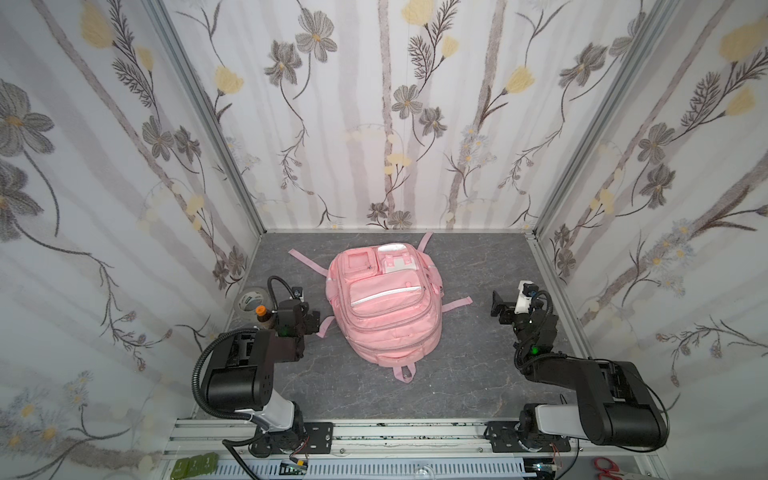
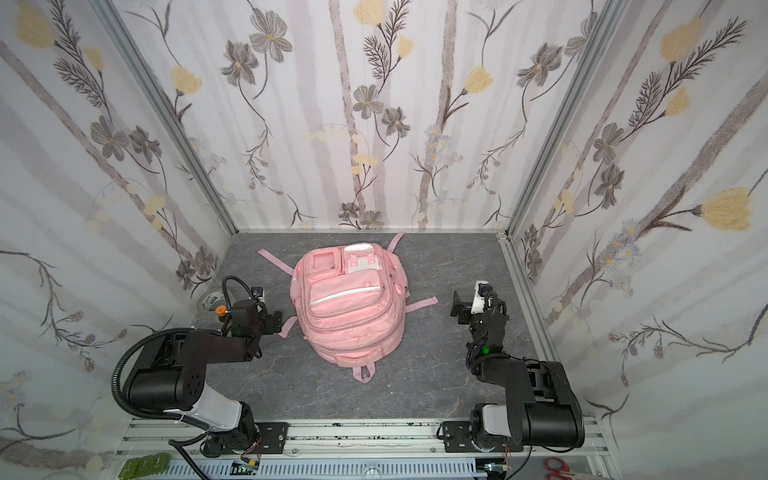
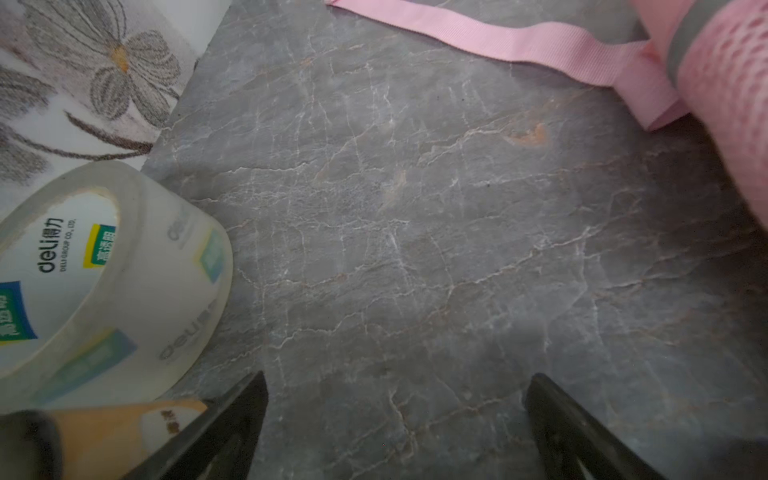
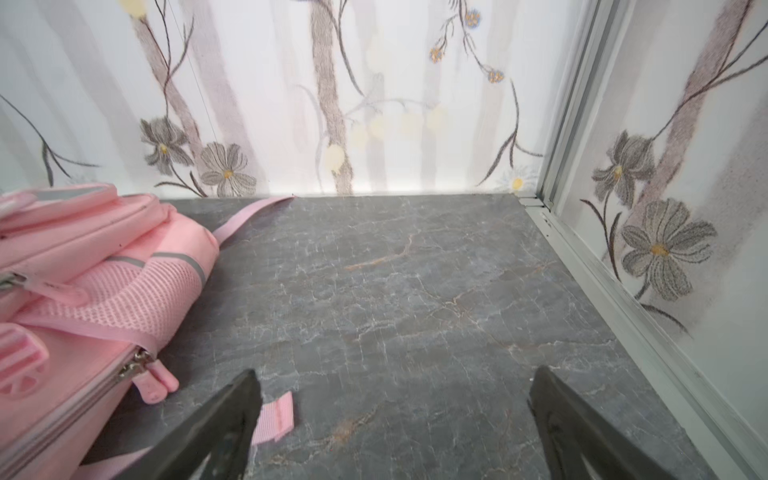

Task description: Pack the student bag

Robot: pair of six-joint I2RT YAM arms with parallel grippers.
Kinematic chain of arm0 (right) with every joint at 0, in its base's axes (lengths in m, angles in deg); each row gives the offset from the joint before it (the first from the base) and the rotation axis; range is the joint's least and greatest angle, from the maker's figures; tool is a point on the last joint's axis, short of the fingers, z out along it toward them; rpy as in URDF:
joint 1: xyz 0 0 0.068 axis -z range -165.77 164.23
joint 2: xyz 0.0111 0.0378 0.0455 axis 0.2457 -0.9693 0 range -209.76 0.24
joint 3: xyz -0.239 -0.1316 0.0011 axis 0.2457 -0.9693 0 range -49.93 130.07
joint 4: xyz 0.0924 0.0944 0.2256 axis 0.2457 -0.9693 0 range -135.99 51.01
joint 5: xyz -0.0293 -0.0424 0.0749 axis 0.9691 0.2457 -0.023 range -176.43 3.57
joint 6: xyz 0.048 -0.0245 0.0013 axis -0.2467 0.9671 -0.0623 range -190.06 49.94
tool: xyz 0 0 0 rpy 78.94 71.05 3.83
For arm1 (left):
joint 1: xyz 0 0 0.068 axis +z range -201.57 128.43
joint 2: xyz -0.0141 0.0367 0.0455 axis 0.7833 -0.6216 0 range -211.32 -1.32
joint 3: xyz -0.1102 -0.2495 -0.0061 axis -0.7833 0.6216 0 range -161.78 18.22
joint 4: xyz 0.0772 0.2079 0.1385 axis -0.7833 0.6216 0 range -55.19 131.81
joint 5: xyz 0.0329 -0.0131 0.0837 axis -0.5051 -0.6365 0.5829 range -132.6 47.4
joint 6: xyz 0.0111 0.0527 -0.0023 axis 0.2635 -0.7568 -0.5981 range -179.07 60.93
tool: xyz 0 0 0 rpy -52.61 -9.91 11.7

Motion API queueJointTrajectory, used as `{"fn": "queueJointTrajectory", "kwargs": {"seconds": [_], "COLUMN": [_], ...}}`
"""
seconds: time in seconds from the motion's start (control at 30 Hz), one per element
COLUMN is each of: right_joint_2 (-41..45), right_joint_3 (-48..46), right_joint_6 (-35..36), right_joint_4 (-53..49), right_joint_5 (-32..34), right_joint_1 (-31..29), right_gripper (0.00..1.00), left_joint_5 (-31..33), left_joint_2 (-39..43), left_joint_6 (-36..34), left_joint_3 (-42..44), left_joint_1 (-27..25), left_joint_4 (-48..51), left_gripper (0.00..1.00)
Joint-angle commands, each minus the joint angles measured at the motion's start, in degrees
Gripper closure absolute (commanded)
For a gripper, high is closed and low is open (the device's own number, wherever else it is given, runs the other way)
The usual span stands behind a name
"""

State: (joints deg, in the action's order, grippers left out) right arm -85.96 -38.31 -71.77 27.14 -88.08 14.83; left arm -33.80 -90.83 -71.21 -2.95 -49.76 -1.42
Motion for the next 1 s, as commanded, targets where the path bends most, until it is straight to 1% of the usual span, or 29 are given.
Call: {"fn": "queueJointTrajectory", "kwargs": {"seconds": [0.0, 0.17, 0.67, 0.7, 0.73, 0.77, 0.8, 0.97], "right_joint_2": [0.0, -0.3, -0.1, -0.1, -0.1, -0.1, -0.1, -0.1], "right_joint_3": [0.2, -0.2, -0.3, -0.3, -0.4, -0.3, -0.3, -0.3], "right_joint_6": [-0.4, -0.1, 0.0, 0.0, 0.0, 0.0, 0.0, 0.0], "right_joint_4": [7.7, 8.9, 9.2, 9.2, 9.1, 9.1, 9.2, 9.2], "right_joint_5": [3.0, 3.0, 3.1, 3.1, 3.1, 3.0, 3.0, 3.1], "right_joint_1": [-0.2, -0.4, -0.5, -0.5, -0.6, -0.6, -0.6, -0.6], "right_gripper": [0.00, 0.00, 0.00, 0.00, 0.00, 0.00, 0.00, 0.00], "left_joint_5": [-0.2, -0.2, -0.2, -0.2, -0.2, 4.7, 4.9, 4.9], "left_joint_2": [-0.2, -0.6, -0.5, -0.6, -0.6, -0.6, -0.7, -0.6], "left_joint_6": [-0.8, -0.8, -0.8, -0.8, -0.8, -0.8, 14.0, 14.5], "left_joint_3": [0.3, 0.3, 0.1, 0.2, 0.2, 0.2, 0.1, 0.1], "left_joint_1": [-0.5, -3.4, -3.8, -3.8, -3.8, -3.9, -3.9, -3.8], "left_joint_4": [2.2, 2.2, 2.2, 0.0, -18.9, -19.0, -19.0, -19.0], "left_gripper": [0.00, 0.00, 0.00, 0.00, 0.00, 0.00, 0.00, 0.00]}}
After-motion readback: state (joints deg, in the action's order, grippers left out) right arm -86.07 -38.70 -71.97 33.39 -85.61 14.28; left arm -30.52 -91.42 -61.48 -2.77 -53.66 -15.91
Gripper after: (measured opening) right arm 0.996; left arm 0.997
